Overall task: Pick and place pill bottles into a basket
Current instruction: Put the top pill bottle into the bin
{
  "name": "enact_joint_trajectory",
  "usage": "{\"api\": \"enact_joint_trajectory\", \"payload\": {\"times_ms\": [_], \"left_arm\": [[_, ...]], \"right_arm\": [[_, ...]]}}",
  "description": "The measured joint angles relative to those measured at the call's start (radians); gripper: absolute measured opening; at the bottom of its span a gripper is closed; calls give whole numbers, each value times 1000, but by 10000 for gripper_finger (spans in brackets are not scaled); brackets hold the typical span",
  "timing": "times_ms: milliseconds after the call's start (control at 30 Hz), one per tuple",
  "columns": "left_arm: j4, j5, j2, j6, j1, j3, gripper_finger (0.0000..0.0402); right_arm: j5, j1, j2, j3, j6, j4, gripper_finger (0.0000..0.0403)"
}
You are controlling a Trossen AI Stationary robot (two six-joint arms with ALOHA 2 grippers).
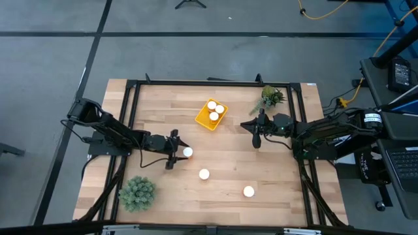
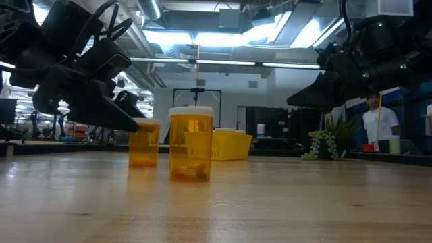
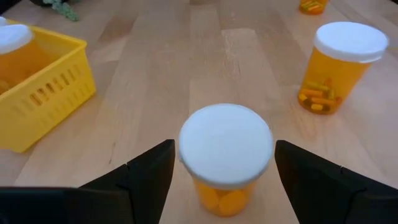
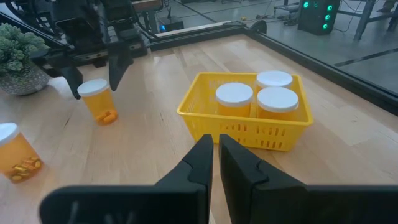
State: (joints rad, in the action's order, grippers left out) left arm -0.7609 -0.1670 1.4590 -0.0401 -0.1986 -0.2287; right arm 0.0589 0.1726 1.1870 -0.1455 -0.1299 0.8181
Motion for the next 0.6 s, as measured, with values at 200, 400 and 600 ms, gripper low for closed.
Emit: {"api": "enact_joint_trajectory", "payload": {"times_ms": [200, 400, 600], "left_arm": [[0, 8, 0, 0, 0, 0, 252], [1, 8, 0, 1, 0, 0, 223], [1, 8, 0, 1, 0, 0, 214]], "right_arm": [[0, 0, 0, 0, 0, 0, 32], [0, 0, 0, 0, 0, 0, 32], [0, 0, 0, 0, 0, 0, 32]]}}
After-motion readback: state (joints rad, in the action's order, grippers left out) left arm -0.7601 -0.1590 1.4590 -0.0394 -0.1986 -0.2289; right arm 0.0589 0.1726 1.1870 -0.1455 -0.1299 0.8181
